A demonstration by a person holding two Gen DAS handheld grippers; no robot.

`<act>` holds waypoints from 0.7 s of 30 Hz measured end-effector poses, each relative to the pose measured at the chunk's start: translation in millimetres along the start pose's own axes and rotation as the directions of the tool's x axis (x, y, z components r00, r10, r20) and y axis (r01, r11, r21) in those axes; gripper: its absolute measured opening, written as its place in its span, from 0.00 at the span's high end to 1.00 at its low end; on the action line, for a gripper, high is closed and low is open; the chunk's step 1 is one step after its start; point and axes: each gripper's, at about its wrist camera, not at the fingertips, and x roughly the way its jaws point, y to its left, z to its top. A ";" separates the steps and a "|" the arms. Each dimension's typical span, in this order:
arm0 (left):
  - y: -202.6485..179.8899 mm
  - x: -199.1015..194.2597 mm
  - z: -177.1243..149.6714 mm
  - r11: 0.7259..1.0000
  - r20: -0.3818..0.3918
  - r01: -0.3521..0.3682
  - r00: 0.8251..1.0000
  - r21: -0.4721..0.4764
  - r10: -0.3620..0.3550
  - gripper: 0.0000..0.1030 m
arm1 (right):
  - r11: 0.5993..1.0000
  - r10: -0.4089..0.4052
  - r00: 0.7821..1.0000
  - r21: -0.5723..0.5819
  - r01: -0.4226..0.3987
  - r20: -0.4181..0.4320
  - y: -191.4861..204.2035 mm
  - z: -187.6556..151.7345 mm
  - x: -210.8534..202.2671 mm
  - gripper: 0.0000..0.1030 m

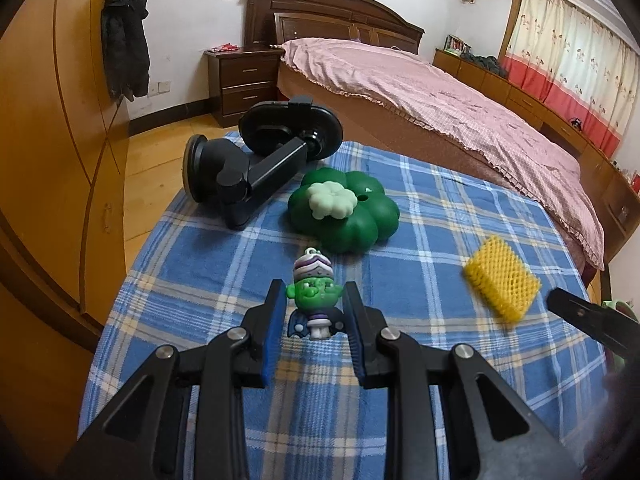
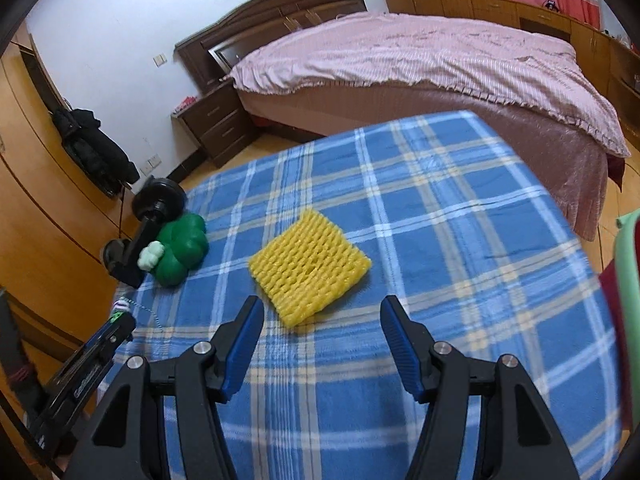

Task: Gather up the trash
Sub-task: 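Grasp the yellow foam net with the right gripper while the left holds the figurine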

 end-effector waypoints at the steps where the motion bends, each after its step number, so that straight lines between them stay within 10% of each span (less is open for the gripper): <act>1: 1.0 1.3 -0.7 1.000 0.000 0.001 1.000 -0.002 -0.001 0.72 | 1.000 -0.004 1.000 0.001 0.004 -0.009 0.6 1.0 6.0 0.38; 8: 7.8 7.9 -4.1 1.000 -0.011 0.015 1.000 -0.024 -0.015 0.72 | 0.999 -0.033 0.999 -0.008 0.032 -0.032 6.9 4.4 29.7 0.39; 21: 8.0 9.5 -4.1 0.999 -0.018 0.032 0.999 -0.030 -0.033 0.72 | 0.999 0.007 0.999 -0.036 -0.009 -0.051 14.9 -3.4 41.4 0.81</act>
